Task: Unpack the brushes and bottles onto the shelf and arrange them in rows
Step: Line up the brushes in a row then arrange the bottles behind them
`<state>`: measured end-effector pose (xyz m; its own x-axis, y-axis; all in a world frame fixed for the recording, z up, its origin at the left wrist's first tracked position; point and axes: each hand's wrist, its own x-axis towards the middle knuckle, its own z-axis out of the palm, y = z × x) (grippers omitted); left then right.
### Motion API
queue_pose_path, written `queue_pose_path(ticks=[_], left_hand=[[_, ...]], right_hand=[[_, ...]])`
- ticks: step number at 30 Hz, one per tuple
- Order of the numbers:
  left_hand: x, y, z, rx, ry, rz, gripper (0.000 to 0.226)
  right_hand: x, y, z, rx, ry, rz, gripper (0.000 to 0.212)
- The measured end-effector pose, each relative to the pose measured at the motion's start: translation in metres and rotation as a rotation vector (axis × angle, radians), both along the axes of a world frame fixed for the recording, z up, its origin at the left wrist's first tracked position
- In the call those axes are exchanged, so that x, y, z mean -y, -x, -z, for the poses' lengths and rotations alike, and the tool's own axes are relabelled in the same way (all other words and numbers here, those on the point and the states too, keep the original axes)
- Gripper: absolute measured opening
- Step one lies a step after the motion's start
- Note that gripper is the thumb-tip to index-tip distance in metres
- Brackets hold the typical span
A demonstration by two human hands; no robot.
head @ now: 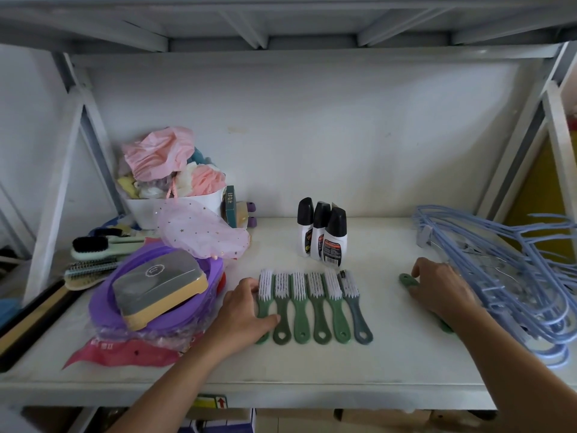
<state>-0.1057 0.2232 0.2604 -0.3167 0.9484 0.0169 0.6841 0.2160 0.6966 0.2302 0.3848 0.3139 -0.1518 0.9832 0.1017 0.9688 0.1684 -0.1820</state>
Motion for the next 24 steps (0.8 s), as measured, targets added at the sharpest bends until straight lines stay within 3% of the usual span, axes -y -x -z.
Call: queue_pose_path(ticks=[5, 11, 14, 24], left_hand=[[0.0, 0.0, 0.0, -0.005, -0.019, -0.006, 0.066], [-0.002, 0.0, 0.0, -0.012, -0.024, -0.013, 0.062], [-0.002, -0.001, 0.0, -0.018, -0.031, -0.014, 0.065], [-0.001, -0.002, -0.001, -0.028, -0.04, -0.011, 0.063]], right_hand=[[0.003, 0.006, -0.003, -0.077, 0.019, 0.006, 0.039], [0.002, 0.015, -0.022, -0.228, -0.12, -0.013, 0.011], [0.003, 0.016, -0.029, -0.305, -0.133, 0.012, 0.019], [0.009, 0.01, -0.039, -0.628, -0.256, 0.054, 0.016]])
